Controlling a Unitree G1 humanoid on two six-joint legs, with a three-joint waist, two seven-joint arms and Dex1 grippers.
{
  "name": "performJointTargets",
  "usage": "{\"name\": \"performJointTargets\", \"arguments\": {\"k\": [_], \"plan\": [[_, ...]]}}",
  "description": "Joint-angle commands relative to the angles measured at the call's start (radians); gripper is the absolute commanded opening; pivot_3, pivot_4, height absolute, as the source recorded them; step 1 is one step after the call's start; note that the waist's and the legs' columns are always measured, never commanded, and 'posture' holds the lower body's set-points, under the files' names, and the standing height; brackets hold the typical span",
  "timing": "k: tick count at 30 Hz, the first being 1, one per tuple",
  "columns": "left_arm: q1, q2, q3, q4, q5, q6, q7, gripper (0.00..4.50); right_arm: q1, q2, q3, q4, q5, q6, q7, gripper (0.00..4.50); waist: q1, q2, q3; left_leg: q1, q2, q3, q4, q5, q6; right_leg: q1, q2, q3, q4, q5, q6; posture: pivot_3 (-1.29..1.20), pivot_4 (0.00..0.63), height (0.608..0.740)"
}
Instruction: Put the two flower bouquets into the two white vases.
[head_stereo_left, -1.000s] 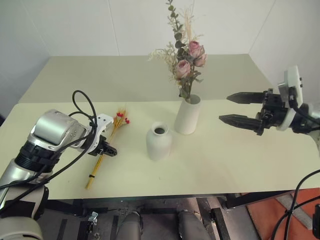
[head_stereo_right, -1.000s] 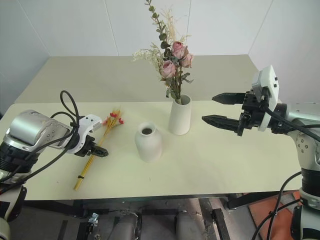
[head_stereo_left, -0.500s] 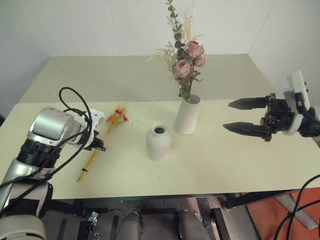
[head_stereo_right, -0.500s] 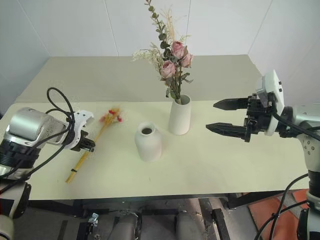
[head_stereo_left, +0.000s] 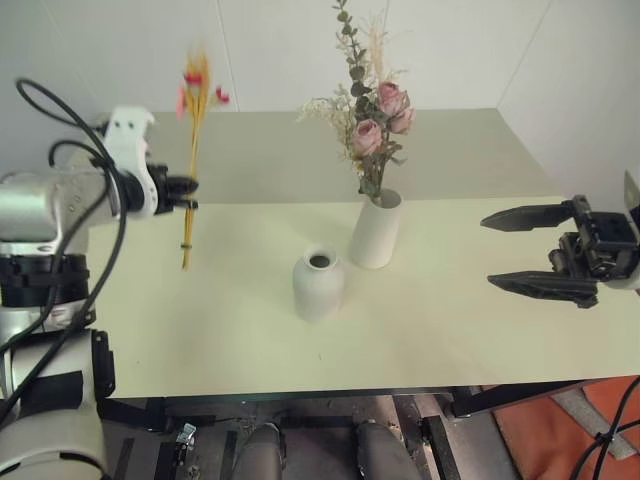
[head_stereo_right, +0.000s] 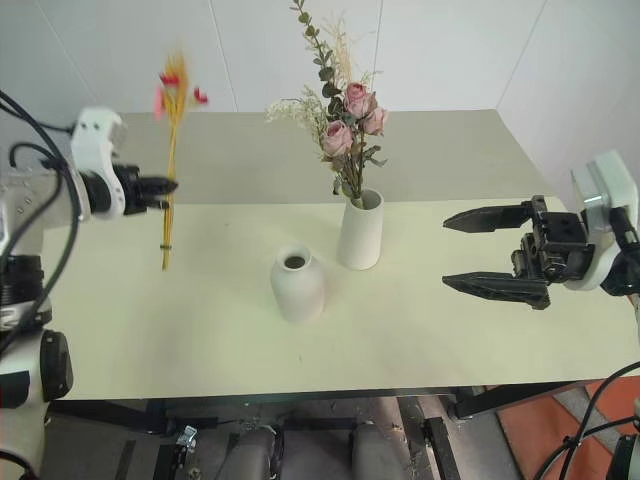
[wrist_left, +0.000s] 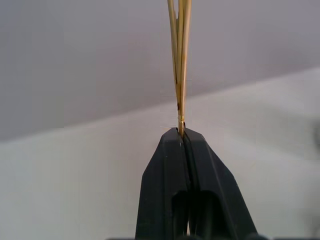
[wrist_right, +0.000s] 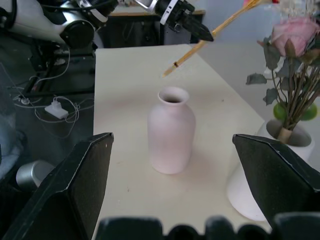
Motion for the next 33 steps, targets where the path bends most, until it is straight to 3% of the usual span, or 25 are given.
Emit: {"name": "performJointTargets", "arguments": {"k": [1, 11, 19, 24, 33], "plan": [[-0.042, -0.006, 0.067, -0.056, -0.059, -0.042, -0.044, 0.02, -0.021, 0.008, -0.059, -0.004, 0.062, 0.001, -0.012, 4.50, 0.000, 0.000, 0.000, 0.000, 0.000, 0.000, 0.000, 0.000, 0.000, 0.000, 0.000, 0.000, 0.000, 0.000, -0.001, 0.00, 0.150, 0.740], [-0.102, -0.046, 0.179, -0.099, -0.307, -0.049, -0.225, 0.02, 0.033, -0.004, -0.076, -0.035, 0.076, 0.000, -0.019, 4.50, 0.001, 0.000, 0.000, 0.000, 0.000, 0.000, 0.000, 0.000, 0.000, 0.000, 0.000, 0.000, 0.000, 0.001, -0.001, 0.00, 0.150, 0.740], [-0.141, -0.120, 0.176, -0.081, -0.505, -0.039, -0.378, 0.02, 0.049, -0.003, -0.051, -0.058, 0.053, -0.004, -0.035, 4.50, 0.001, 0.000, 0.000, 0.001, 0.000, 0.000, 0.001, 0.000, 0.000, 0.001, 0.000, 0.000, 0.000, 0.000, 0.000, 0.00, 0.150, 0.740], [-0.124, -0.180, 0.127, -0.082, -0.514, -0.072, -0.382, 0.02, 0.073, -0.010, -0.058, -0.083, 0.055, 0.000, -0.051, 4.50, 0.001, 0.000, 0.000, 0.000, 0.000, 0.000, 0.001, 0.000, 0.000, 0.001, 0.000, 0.000, 0.000, 0.000, 0.000, 0.00, 0.150, 0.740], [-0.032, -0.236, -0.017, -0.111, -0.393, -0.284, -0.474, 0.02, 0.108, -0.029, -0.086, -0.115, 0.075, 0.016, -0.073, 4.50, 0.001, 0.000, 0.000, 0.001, 0.000, 0.000, 0.001, 0.000, 0.000, 0.002, 0.000, 0.000, 0.000, 0.001, -0.001, 0.00, 0.150, 0.740]]}}
